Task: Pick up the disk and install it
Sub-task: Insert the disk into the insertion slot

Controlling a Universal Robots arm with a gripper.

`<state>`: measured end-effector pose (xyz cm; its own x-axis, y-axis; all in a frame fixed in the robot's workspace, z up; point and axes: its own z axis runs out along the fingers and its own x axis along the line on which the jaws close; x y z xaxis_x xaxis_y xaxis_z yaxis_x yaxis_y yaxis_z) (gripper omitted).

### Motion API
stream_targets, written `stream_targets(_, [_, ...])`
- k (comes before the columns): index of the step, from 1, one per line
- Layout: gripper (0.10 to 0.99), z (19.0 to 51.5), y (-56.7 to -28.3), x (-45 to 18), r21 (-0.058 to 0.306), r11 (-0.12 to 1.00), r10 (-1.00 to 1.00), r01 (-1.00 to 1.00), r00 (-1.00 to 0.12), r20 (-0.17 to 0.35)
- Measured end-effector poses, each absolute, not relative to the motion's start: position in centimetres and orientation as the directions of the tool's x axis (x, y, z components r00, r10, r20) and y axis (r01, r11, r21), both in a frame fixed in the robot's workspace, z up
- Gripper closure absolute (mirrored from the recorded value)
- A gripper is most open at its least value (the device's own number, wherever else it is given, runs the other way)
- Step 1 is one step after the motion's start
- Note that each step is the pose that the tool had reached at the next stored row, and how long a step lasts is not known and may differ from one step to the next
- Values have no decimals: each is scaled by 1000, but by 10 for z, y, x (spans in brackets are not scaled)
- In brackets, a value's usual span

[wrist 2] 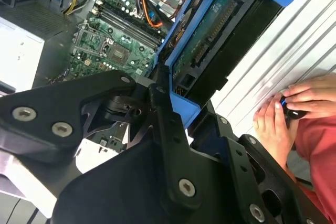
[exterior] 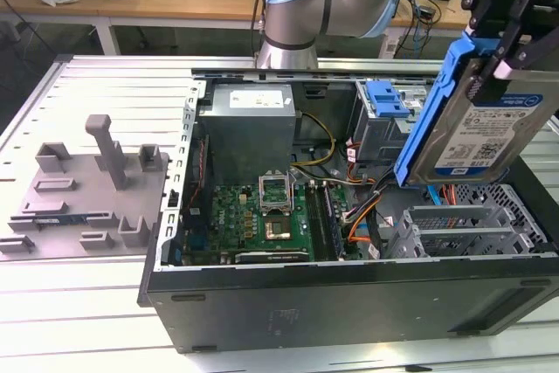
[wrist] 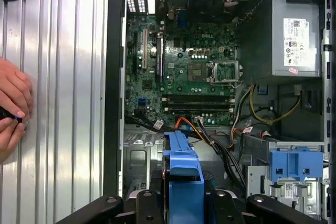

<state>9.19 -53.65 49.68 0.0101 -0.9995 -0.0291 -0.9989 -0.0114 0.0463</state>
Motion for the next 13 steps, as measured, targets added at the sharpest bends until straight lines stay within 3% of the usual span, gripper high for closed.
stream_targets(13, [718, 490, -539, 116, 46, -11, -1000, -999, 10, -23])
